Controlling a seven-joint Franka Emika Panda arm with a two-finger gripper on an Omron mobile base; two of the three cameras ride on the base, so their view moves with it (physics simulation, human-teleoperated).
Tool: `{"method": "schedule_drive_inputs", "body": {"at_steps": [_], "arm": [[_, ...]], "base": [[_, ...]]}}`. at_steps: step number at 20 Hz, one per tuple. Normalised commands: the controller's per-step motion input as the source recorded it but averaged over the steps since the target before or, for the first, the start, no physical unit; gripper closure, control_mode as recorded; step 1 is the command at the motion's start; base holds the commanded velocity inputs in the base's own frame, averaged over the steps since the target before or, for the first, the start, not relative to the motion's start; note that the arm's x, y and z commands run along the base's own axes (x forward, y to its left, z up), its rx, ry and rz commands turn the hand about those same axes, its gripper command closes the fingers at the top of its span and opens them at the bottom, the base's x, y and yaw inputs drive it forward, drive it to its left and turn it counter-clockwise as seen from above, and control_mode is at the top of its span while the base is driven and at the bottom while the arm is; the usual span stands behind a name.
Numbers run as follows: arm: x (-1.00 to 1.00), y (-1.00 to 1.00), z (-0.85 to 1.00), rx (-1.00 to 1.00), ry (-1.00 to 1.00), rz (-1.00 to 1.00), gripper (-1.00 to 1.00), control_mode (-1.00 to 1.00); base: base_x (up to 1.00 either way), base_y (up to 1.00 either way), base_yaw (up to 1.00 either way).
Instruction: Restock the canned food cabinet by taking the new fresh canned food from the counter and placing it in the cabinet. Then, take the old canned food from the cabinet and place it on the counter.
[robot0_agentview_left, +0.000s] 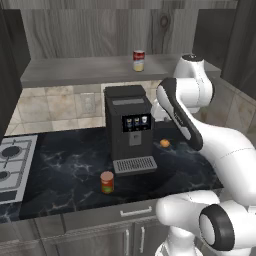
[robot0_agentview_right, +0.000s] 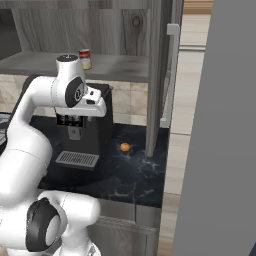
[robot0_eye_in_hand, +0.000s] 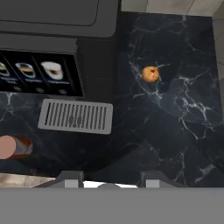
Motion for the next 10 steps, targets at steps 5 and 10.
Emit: {"method": "schedule_drive_inputs", "body": {"at_steps": [5,10], "arm": [[-0.32,0.19,-0.05,0.0,-0.03,0.02,-1.0,-1.0],[-0.94,0.45,-0.42,0.04,0.0,0.0,-1.0,-1.0]], "base": [[0.0,0.0,0.0],[0.0,0.0,0.0]]}}
